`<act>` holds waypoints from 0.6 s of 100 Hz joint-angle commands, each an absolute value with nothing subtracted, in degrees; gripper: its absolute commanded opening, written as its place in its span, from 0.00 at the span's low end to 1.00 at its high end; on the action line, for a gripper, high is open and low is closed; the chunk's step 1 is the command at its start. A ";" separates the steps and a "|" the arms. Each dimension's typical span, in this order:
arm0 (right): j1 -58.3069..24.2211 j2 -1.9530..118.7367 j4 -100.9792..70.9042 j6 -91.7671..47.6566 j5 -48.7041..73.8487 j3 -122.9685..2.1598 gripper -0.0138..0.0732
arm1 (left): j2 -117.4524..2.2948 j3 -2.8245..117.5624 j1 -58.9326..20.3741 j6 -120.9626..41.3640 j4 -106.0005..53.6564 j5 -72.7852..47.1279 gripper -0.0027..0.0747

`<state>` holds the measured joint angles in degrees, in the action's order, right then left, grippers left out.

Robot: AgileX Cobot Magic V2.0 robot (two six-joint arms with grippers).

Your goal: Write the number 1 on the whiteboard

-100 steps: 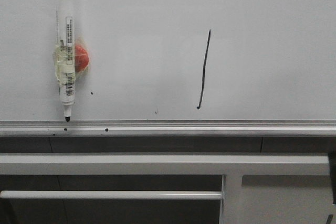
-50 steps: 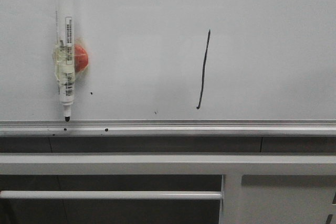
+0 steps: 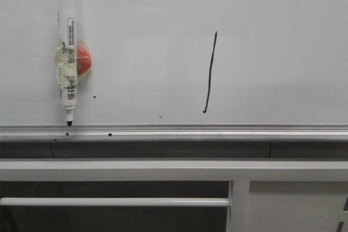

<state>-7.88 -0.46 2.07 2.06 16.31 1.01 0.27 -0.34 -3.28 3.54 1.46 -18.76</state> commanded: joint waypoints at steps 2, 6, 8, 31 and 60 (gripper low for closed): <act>-1.32 -1.45 2.14 1.50 13.60 2.28 0.08 | 1.64 -0.68 -3.58 3.73 1.38 -14.80 0.01; 1.17 -1.45 2.14 1.50 14.15 2.28 0.08 | 1.64 -0.68 -3.58 3.73 1.38 -14.80 0.01; 1.87 -1.45 2.14 1.50 14.50 2.28 0.08 | 1.64 -0.68 -3.58 3.73 1.38 -14.80 0.01; 6.96 -1.45 1.00 1.50 18.48 2.28 0.08 | 1.64 -0.68 -3.58 3.73 1.38 -14.80 0.01; 9.83 -1.56 0.64 1.05 18.48 2.28 0.08 | 1.64 -0.68 -3.58 3.73 1.38 -14.80 0.01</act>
